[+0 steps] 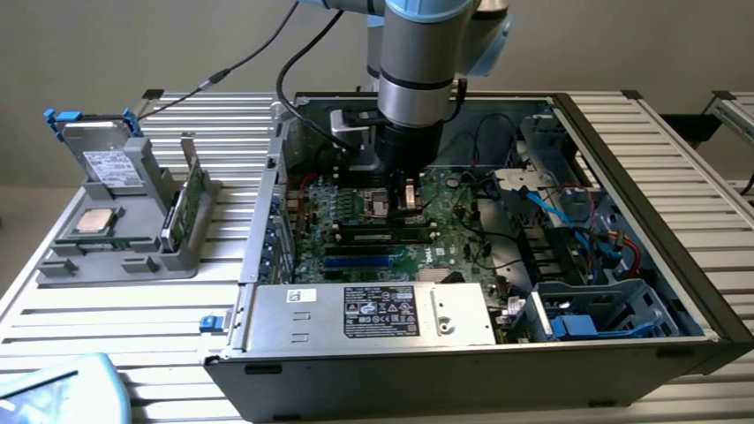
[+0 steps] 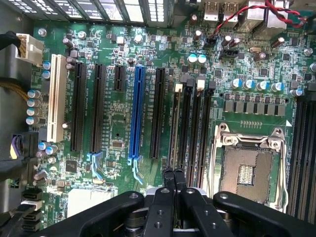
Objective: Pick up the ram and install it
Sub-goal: 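Press down the ram until it locks into place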
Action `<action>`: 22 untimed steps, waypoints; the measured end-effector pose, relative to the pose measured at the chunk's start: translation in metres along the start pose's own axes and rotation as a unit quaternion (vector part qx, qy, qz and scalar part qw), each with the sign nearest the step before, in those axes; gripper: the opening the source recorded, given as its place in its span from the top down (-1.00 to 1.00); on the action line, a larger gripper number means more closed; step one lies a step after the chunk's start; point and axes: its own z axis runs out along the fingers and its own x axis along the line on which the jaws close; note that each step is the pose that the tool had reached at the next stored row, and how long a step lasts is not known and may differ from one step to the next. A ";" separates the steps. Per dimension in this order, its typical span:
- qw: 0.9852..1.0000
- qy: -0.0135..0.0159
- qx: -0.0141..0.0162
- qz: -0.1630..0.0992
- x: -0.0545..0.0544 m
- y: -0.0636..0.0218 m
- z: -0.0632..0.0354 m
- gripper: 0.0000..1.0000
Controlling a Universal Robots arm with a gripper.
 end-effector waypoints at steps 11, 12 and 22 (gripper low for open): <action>1.000 0.000 0.000 0.003 0.001 0.0008 -0.0154 0.80; 1.000 0.000 0.000 0.005 0.001 0.0008 -0.0160 0.80; 0.999 0.003 -0.001 0.044 0.001 0.0008 -0.0173 0.80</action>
